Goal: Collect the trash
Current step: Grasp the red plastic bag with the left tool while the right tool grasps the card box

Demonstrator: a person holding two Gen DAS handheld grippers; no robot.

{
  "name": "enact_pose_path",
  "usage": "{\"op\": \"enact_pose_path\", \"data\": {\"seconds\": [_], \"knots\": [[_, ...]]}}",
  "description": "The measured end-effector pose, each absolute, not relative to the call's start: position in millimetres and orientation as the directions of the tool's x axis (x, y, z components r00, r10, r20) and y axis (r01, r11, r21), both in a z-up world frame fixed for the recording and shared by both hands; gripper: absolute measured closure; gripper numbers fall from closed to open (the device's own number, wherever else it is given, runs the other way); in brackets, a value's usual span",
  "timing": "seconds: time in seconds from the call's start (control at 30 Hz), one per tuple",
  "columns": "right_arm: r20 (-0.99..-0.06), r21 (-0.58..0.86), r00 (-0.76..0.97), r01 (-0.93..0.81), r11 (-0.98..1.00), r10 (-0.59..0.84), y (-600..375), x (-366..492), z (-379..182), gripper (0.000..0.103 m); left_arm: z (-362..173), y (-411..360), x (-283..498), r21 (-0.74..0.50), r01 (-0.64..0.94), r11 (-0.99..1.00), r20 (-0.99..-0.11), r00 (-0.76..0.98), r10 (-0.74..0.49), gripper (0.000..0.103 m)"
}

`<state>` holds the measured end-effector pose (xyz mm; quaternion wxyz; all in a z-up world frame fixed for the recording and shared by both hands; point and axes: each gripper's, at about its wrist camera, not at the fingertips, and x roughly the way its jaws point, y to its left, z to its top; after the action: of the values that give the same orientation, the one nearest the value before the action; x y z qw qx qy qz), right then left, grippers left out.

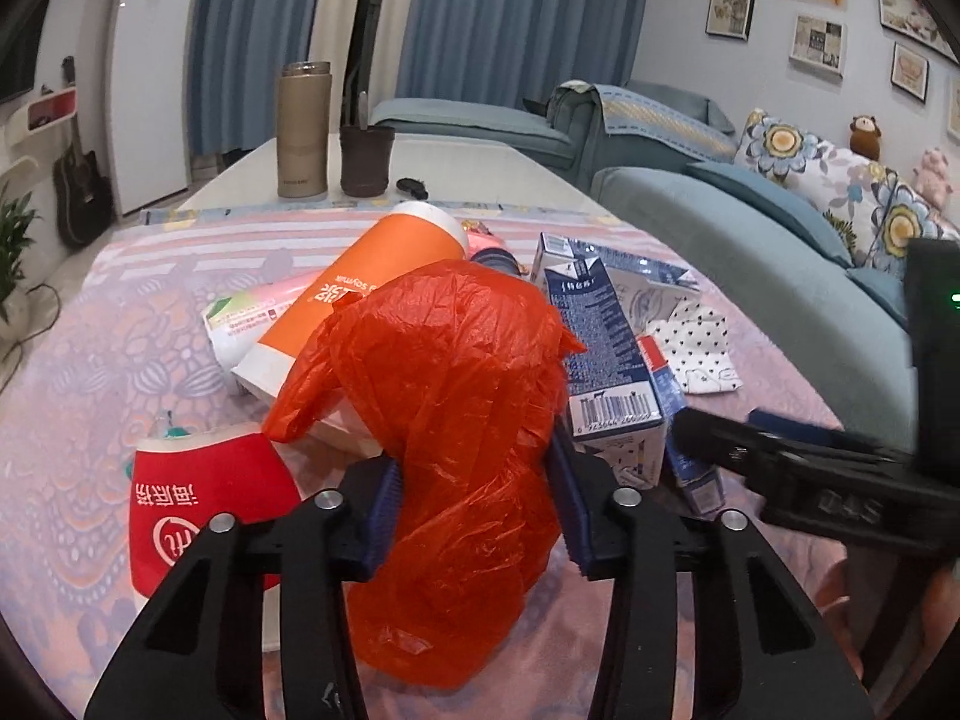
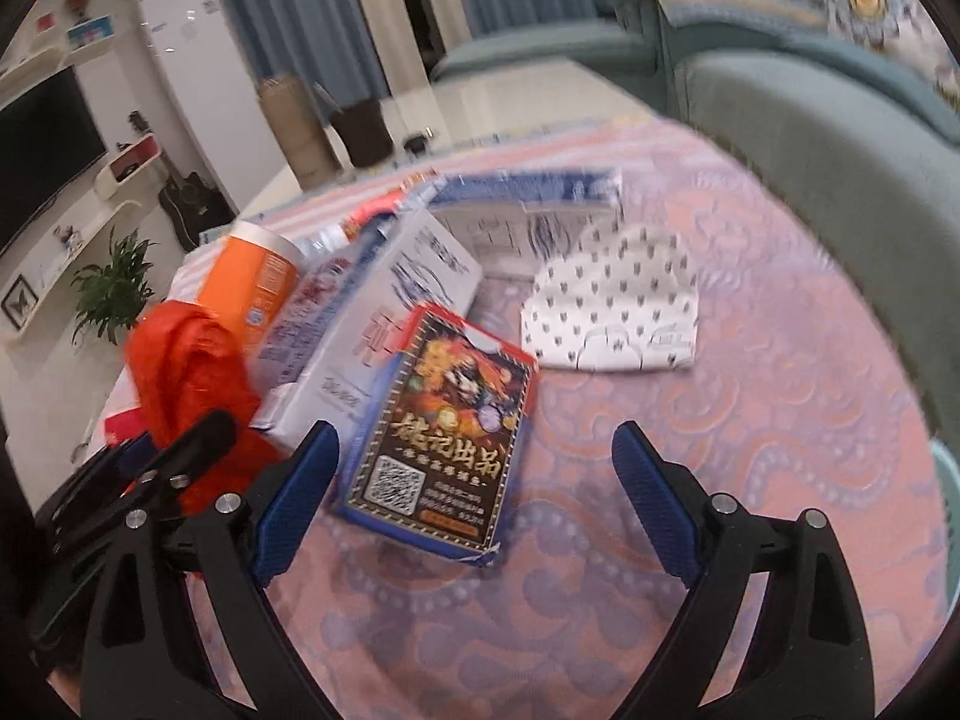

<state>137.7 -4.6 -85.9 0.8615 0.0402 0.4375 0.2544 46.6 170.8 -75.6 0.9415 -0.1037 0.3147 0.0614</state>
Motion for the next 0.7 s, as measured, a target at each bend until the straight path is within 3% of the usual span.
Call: {"op": "enact_pose_path", "data": {"seconds": [0.17, 0.2, 0.4, 0.7], "knots": [[-0.746, 0.424, 0.367, -0.381, 0.821, 0.556, 1, 156, -103, 0.028, -71, 166, 41, -0.153, -0.176, 0.973, -0.574, 0.817, 0.058, 0.063], [-0.74, 0.434, 0.358, -0.392, 0.811, 0.569, 4, 156, -102, 0.041, -70, 165, 39, -0.154, -0.173, 0.973, -0.572, 0.819, 0.056, 0.064], [-0.763, 0.358, 0.366, -0.446, 0.82, 0.532, 16, 146, -102, 0.045, -64, 160, 33, -0.147, -0.155, 0.977, -0.558, 0.829, 0.048, 0.066], [-0.829, 0.156, 0.435, -0.425, 0.892, 0.352, -21, 116, -100, 0.046, -43, 147, 10, -0.154, -0.126, 0.98, -0.524, 0.851, 0.027, 0.066]]}}
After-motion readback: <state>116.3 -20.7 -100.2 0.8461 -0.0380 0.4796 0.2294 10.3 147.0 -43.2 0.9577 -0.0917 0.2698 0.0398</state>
